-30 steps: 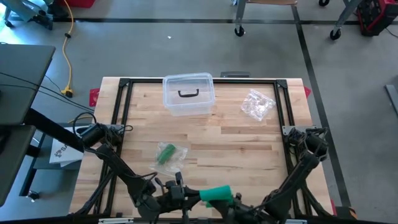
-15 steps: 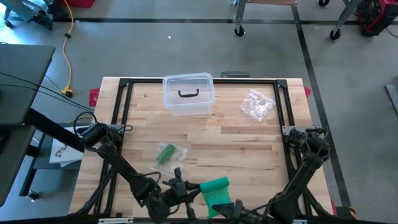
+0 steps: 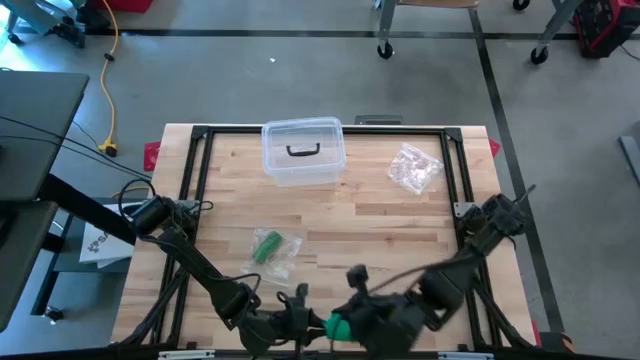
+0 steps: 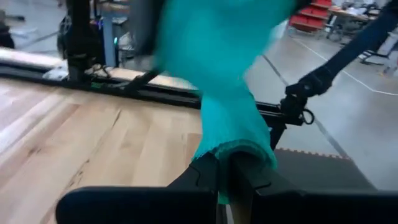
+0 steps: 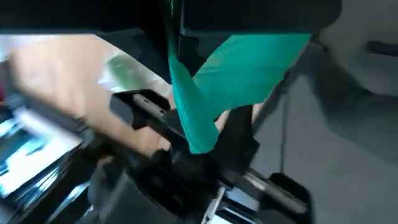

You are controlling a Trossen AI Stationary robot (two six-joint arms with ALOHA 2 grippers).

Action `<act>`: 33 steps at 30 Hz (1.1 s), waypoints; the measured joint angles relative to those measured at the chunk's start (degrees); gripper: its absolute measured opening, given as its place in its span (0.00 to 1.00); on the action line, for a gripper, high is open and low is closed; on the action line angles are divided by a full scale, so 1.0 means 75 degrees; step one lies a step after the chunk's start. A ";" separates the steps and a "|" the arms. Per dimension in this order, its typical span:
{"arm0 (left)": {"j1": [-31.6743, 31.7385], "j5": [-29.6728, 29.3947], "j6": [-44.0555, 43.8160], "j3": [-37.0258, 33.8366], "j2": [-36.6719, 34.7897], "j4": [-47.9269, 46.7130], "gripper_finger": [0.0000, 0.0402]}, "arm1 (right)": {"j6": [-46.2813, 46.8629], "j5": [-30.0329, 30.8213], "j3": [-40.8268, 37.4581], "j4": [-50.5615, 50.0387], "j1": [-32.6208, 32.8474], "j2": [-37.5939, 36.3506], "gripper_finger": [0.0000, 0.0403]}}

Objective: Roll bandage
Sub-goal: Roll the dark green bandage

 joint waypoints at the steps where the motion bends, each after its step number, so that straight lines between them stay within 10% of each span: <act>1: -0.0027 0.0049 0.0147 0.0000 0.0000 0.0062 0.01 | 0.0220 -0.0216 0.0000 -0.0046 -0.0125 0.0000 0.00; 17: -0.0739 -0.0300 0.2280 -0.0017 0.0015 0.0960 0.01 | 0.1237 -0.1525 0.0006 0.0152 -0.0322 0.0274 0.02; 33: -0.0911 -0.0001 0.2221 -0.0017 0.0015 0.1892 0.01 | 0.1730 -0.3284 -0.0006 0.0607 -0.0802 0.0254 0.37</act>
